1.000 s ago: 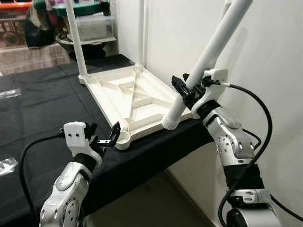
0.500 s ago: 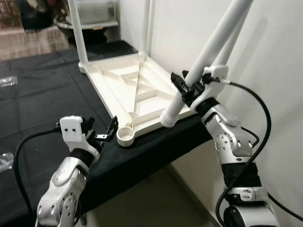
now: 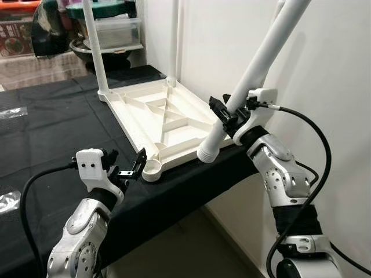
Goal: Building children table
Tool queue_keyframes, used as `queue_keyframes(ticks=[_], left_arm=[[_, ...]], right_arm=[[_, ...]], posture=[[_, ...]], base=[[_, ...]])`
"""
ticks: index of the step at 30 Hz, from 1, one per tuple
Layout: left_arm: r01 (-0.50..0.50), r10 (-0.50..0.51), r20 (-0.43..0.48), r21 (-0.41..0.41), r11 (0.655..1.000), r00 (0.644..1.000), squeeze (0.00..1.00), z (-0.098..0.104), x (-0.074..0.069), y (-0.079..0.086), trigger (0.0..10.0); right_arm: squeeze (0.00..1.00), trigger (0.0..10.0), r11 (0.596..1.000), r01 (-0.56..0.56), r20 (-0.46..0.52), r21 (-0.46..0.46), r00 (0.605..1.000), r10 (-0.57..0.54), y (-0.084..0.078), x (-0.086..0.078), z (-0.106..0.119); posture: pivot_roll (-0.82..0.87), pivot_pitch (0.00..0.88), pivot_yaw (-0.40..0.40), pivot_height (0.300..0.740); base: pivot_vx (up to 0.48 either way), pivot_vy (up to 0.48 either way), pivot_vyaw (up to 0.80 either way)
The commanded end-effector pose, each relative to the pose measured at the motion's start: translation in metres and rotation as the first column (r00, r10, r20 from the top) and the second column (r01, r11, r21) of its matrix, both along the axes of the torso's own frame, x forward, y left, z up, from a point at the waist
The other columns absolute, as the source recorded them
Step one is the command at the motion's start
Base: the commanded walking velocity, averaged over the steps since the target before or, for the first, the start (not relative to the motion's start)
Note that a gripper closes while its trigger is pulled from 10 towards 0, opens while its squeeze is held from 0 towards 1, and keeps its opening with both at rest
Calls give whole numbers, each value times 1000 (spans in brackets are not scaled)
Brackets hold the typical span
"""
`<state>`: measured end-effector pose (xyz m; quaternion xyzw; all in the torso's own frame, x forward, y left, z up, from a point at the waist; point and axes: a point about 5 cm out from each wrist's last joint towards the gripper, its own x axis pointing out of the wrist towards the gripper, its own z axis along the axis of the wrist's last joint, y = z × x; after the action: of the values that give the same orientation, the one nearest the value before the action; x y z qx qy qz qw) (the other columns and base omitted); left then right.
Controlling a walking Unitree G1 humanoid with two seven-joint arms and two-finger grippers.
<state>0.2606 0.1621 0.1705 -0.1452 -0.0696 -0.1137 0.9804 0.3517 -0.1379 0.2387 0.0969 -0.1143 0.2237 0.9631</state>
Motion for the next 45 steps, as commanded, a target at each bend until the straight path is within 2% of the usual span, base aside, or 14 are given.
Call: queue_keyframes(ticks=[1, 4, 8, 13, 17, 22, 25, 29, 30, 34, 36, 41, 45], left_arm=[[11, -11, 3, -7, 1000, 1000, 0, 0, -1, -1, 10000], [12, -12, 5, -4, 1000, 1000, 0, 0, -2, -2, 10000], [12, -12, 3, -9, 1000, 1000, 0, 0, -2, -2, 10000], [13, -13, -3, -5, 1000, 1000, 0, -1, -2, -2, 10000], [11, -11, 1, -7, 1000, 1000, 0, -1, -2, -2, 10000], [16, -16, 1, -7, 1000, 1000, 0, -1, -2, -3, 10000], [12, -12, 4, -8, 1000, 1000, 0, -1, -1, -3, 10000], [8, -8, 8, -19, 1000, 1000, 0, 0, -1, -2, 10000], [9, -9, 4, -14, 1000, 1000, 0, -1, -1, -2, 10000], [2, -1, 32, -52, 999, 999, 0, 3, -1, -1, 10000], [10, -9, 16, -38, 999, 1000, 0, 2, 0, -2, 10000], [7, -7, 20, -16, 1000, 1000, 0, 1, 0, -1, 10000], [7, -7, 4, -16, 1000, 1000, 0, -1, 0, -1, 10000]], right_arm=[[0, 10000, 1000, -8, 10, -1, 1000, 8, 2, -2, 2], [0, 10000, 999, -6, 32, -35, 999, 7, 5, -4, 3], [0, 10000, 1000, -9, 18, 5, 1000, 9, 5, -4, 3], [0, 10000, 1000, 2, 13, -13, 1000, -1, 3, -3, 3], [0, 10000, 1000, 17, 0, 5, 1000, -17, -1, -3, 1], [0, 10000, 999, 35, 16, -31, 999, -35, -3, -3, 2], [0, 10000, 997, 45, 33, -56, 999, -44, -3, -4, 2], [0, 10000, 999, 47, 16, -21, 999, -47, -4, -3, 2], [0, 10000, 997, 59, 27, -52, 998, -58, -5, -3, 3], [0, 10000, 999, 49, 13, -22, 999, -48, -4, -3, 1], [0, 10000, 996, 70, 26, -62, 997, -68, -6, -3, 1], [0, 10000, 997, 76, 7, -18, 997, -76, -7, -3, -1], [0, 10000, 997, 77, -22, -14, 997, -77, -9, -1, -4]], posture=[[53, 0, -61, 740], [53, 0, -61, 740], [53, 0, -61, 740], [56, 0, -64, 740], [49, 0, -62, 740], [47, 0, -60, 740], [47, 0, -62, 740], [48, 0, -63, 740], [48, 0, -63, 740], [47, 0, -61, 740], [45, 0, -61, 740], [44, 0, -59, 740], [44, 0, -59, 740]], base=[[409, 0, 0], [0, 0, 800], [0, 0, 600], [0, 0, 480], [227, 0, 0], [243, 0, 0], [416, 0, 800], [360, 0, 600], [0, 0, 450], [285, 0, 506], [0, 0, 400], [0, 0, 800], [0, 0, -800]])
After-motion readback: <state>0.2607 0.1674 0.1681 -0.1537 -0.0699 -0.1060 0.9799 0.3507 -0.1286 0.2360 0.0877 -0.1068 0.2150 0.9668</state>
